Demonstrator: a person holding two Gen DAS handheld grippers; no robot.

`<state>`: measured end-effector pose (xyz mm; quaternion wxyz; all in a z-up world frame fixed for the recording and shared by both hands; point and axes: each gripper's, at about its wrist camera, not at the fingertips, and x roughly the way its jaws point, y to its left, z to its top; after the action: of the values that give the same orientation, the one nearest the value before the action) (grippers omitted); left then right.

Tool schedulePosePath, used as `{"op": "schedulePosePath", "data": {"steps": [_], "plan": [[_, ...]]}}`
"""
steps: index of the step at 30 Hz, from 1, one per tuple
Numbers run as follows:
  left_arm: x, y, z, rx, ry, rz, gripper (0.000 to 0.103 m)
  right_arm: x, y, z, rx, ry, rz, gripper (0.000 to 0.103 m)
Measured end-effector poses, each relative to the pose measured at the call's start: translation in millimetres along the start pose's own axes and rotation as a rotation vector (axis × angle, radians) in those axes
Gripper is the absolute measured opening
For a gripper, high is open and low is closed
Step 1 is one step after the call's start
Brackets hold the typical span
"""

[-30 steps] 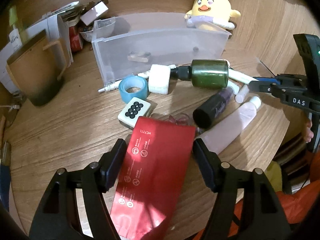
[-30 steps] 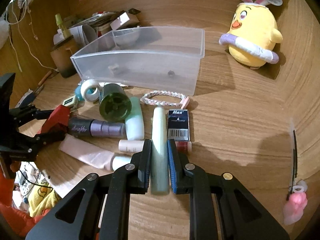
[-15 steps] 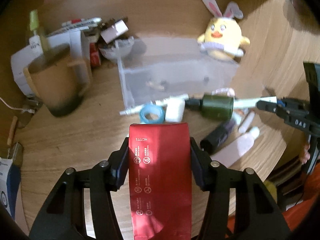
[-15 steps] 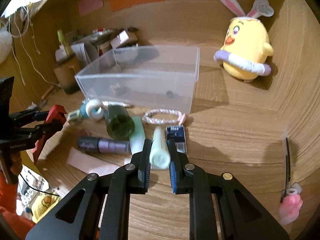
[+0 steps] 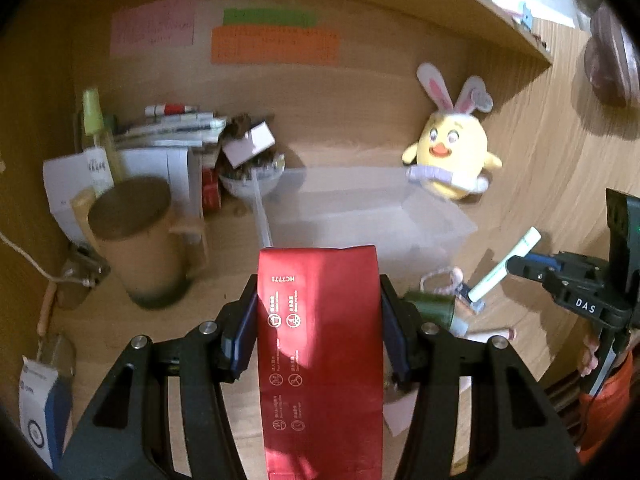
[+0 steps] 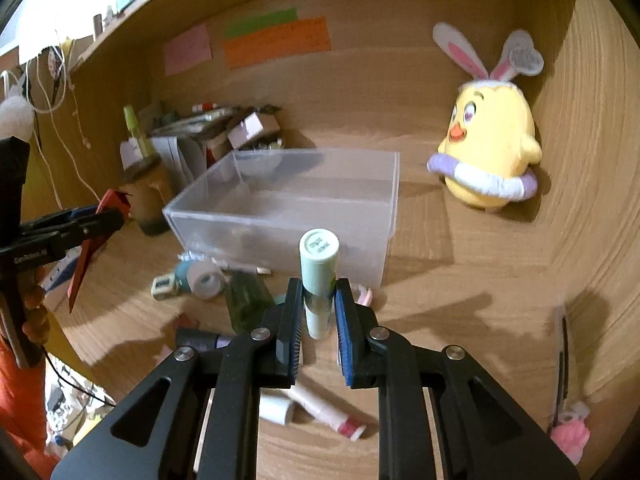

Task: Organize objects
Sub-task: 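Release the red pouch into the box with the left tool while the right tool drops the tube in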

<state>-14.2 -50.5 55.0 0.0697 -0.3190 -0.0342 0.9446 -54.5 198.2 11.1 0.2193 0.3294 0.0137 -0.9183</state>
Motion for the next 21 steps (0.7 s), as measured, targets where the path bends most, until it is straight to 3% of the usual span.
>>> {"op": "schedulePosePath", "data": {"steps": [11, 21], "plan": [[11.6, -3.2, 39.5, -0.007, -0.057, 0.0, 0.054, -2.7, 3.7, 44.4, -0.014, -0.117, 0.007, 0.014], [42.6, -5.9, 69.5, -0.015, -0.071, 0.018, 0.054, 34.9, 4.3, 68.8, -0.052, -0.1, -0.032, 0.014]]}}
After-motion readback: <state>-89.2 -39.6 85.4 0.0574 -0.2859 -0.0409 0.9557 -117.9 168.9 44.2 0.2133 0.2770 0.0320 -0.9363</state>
